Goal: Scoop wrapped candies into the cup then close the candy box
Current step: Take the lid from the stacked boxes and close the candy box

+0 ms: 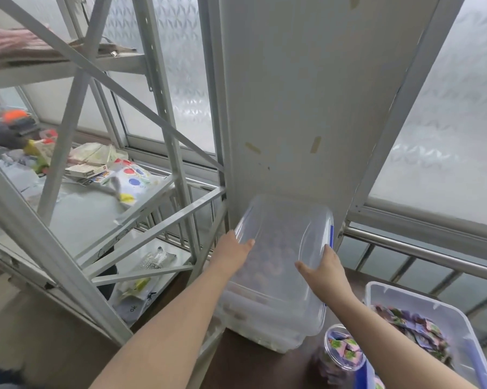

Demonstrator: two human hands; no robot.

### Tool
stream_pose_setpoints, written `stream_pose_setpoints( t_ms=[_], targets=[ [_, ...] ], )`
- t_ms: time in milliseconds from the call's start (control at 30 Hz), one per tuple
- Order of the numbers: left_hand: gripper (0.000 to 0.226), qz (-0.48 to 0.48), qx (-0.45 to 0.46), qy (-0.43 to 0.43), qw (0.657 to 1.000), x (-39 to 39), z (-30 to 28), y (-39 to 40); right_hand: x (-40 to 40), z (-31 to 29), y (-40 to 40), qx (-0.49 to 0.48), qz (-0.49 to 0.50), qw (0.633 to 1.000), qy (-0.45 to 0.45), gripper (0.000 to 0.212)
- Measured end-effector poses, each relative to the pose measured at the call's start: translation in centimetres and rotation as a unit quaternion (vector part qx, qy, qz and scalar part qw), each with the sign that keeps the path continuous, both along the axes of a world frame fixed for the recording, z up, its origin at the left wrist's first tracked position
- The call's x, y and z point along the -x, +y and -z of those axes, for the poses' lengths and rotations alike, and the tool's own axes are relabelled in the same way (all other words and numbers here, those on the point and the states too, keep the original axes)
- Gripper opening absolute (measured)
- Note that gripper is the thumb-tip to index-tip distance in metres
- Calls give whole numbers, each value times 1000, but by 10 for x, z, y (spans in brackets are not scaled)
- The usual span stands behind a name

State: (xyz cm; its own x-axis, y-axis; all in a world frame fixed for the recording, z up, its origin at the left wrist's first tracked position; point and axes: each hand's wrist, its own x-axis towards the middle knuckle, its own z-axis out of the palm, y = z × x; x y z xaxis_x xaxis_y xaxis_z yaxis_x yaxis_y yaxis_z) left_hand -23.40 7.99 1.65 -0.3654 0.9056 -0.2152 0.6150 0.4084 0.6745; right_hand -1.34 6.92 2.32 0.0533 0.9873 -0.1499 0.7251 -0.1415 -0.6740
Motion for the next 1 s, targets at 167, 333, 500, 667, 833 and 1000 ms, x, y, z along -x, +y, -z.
stream_pose_setpoints(
  t_ms=[167, 333, 500, 667, 833, 1000],
  targets=[
    [47, -14, -13, 15, 1000, -7, -6, -3, -1, -4, -4, -17, 9, 1000, 22, 90],
    [50, -32, -56, 0, 998, -29, -24, -16, -14, -8, -2, -49, 39, 994, 94, 85],
    [58, -27, -80, -33, 996, -79, -36, -30, -59, -21, -11, -81, 66, 988, 111, 84],
    [55, 25, -80, 17, 996, -155, -43, -42, -136, -23, -33, -74, 105, 986, 109, 86],
    [62, 84, -75, 0, 994, -231, -26, -62, -212, -9, -75, -47, 159, 979, 117, 78],
    [62, 137, -47, -16, 989, -299, 11, -96, -273, 15, -121, -22, 205, 973, 103, 74]
  ],
)
